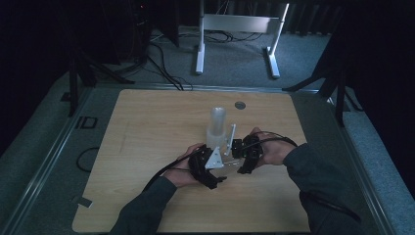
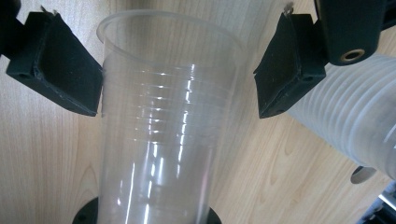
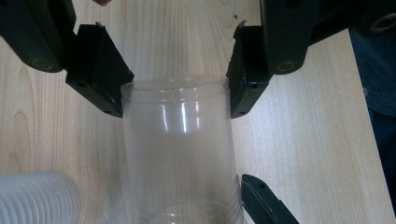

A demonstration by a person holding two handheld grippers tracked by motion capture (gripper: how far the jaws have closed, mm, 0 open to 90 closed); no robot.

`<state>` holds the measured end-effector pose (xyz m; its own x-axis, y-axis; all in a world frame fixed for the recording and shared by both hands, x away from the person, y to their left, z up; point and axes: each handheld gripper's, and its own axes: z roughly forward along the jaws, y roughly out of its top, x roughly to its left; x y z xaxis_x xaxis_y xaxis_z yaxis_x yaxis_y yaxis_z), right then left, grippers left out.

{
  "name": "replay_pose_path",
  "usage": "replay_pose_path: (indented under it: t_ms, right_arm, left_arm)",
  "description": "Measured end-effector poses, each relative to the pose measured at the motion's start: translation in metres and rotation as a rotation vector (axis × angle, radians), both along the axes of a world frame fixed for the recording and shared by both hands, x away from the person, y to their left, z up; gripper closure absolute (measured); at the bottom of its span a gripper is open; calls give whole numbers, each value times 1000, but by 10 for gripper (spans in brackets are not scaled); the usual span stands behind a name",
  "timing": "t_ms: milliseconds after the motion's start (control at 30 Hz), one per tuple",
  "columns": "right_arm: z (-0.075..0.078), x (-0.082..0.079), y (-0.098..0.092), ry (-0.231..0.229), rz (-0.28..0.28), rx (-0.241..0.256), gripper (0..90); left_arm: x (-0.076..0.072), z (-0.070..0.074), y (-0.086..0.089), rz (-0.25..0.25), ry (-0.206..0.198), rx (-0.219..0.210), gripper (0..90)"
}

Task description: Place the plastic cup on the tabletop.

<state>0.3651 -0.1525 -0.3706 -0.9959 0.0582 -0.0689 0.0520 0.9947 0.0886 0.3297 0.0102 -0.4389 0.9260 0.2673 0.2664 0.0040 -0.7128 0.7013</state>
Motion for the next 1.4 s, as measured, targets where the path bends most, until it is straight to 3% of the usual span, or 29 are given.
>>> replay_pose_path:
  t_ms: [133, 233, 567, 767, 1067, 1400]
  right_arm:
    - [0, 0, -1, -2, -1, 7, 416]
    - [-1, 2, -4, -11, -5, 30, 416]
    - [-3, 4, -16, -24, -32, 78, 417]
    - [-5, 6, -25, -38, -63, 116, 417]
    - [-7, 12, -36, -67, -129, 188, 417]
    - [-5, 13, -50, -96, -188, 271, 418]
  left_arm:
    - [2, 1, 3, 2, 15, -18, 156]
    - [5, 3, 8, 18, 40, -55, 156]
    - [6, 11, 16, 39, 32, -103, 156]
    - [7, 14, 19, 43, 49, -140, 156]
    - [8, 14, 21, 47, 51, -136, 156]
    - [13, 17, 29, 66, 77, -179, 164]
